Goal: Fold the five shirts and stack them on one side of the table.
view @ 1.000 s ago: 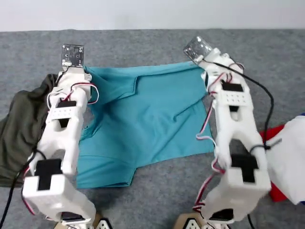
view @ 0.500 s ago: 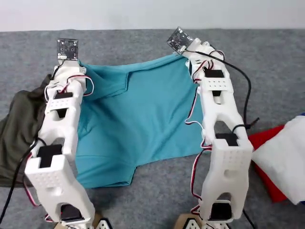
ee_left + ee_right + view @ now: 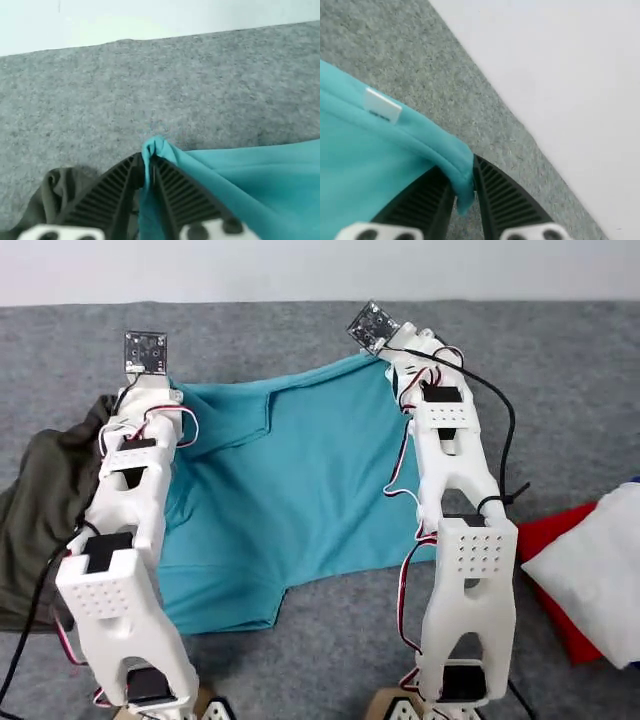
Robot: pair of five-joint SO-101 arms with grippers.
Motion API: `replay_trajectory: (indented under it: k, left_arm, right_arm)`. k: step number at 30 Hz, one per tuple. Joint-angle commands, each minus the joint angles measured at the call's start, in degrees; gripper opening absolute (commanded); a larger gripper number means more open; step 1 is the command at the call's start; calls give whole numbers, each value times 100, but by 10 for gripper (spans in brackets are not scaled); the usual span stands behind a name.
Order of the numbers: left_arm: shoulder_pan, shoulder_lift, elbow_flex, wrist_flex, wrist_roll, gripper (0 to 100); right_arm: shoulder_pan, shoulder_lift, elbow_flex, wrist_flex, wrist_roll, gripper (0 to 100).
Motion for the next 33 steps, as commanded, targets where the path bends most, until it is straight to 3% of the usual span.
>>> replay_trajectory:
  k: [1,12,23,33]
  left_arm:
    - [-132,-70,-251,-123,88,90]
    - [-316,-185,-857,35,334,108]
    - [510,-976,-1323,3455,299,109]
    - [466,-519,-1543,4519,-598,109]
  right_arm:
    - [-40,-75,-369,-48,62,9]
    - [-136,-31,-369,-40,62,9]
    - [-127,-31,-369,-40,62,9]
    - [-119,-13,-360,-40,53,9]
